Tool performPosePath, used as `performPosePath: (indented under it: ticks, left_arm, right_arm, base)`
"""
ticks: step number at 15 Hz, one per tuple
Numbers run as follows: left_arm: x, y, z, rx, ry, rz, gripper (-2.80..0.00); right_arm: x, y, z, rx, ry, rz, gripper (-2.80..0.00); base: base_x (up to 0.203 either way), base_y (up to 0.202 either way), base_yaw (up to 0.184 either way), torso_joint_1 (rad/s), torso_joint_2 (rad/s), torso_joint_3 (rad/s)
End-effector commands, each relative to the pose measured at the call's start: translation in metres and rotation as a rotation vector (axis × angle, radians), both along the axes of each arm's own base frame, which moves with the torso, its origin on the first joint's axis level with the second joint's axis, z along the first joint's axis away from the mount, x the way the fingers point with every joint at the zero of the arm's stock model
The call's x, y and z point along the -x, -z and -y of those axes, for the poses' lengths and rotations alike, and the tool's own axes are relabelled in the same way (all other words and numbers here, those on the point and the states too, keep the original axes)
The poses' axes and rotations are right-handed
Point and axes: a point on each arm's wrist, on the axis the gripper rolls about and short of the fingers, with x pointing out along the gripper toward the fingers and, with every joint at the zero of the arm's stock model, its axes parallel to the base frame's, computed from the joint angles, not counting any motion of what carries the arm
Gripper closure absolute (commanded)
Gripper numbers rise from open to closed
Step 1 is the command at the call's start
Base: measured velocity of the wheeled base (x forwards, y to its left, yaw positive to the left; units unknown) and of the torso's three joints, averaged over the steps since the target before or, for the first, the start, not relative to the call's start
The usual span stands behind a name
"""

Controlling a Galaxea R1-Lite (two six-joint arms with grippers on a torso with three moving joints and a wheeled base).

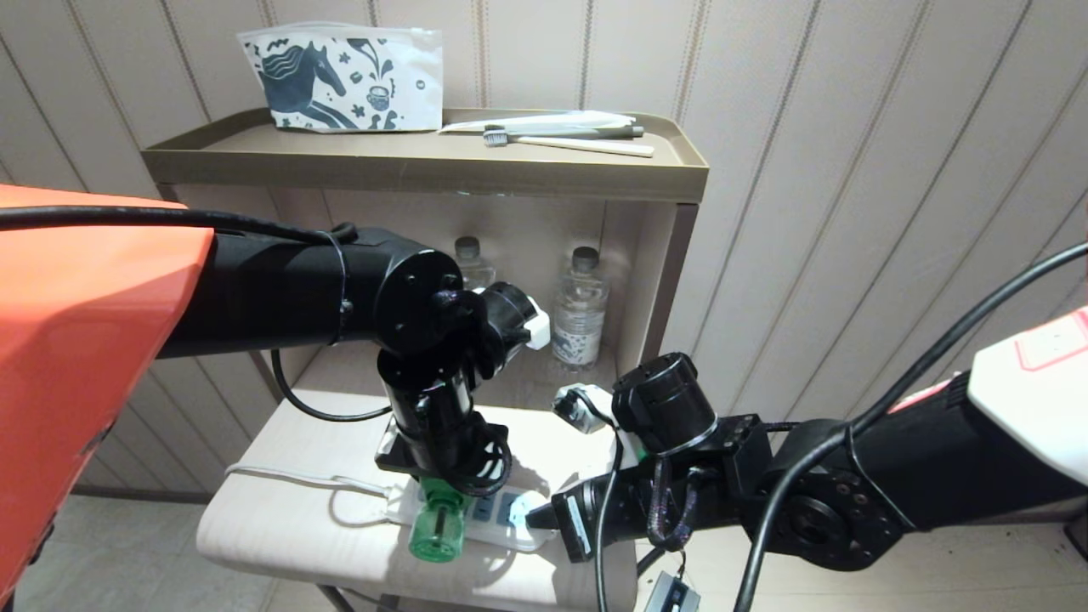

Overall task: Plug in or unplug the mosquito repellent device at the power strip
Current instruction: Hold the socket with your right hand and unplug it with your left hand

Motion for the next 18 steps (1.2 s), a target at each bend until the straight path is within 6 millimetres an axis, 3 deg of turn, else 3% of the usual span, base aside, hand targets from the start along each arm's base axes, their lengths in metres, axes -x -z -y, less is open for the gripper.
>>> performPosePath:
  ticks: [1, 10, 18]
  left_arm:
    - [-0.001, 0.004, 0.001, -0.008, -0.003, -0.009, 0.0]
    - [-0.005, 0.007, 0.005, -0.009, -0.004, -0.008, 0.0]
    - [-0.005, -0.005, 0.004, 0.011, -0.005, 0.022, 0.0]
  right_arm:
    - [-0.002, 0.001, -0.004, -0.005, -0.006, 0.001, 0.0]
    - [-0.008, 0.023, -0.014, 0.032, -0.01, -0.037, 0.0]
    - [-0.012, 0.034, -0.013, 0.043, -0.001, -0.047, 0.0]
  base:
    - [0.0, 0.0, 0.0, 0.0, 0.0, 0.0]
    - [0.0, 0.0, 0.0, 0.0, 0.0, 0.0]
    - [0.0, 0.0, 0.0, 0.0, 0.0, 0.0]
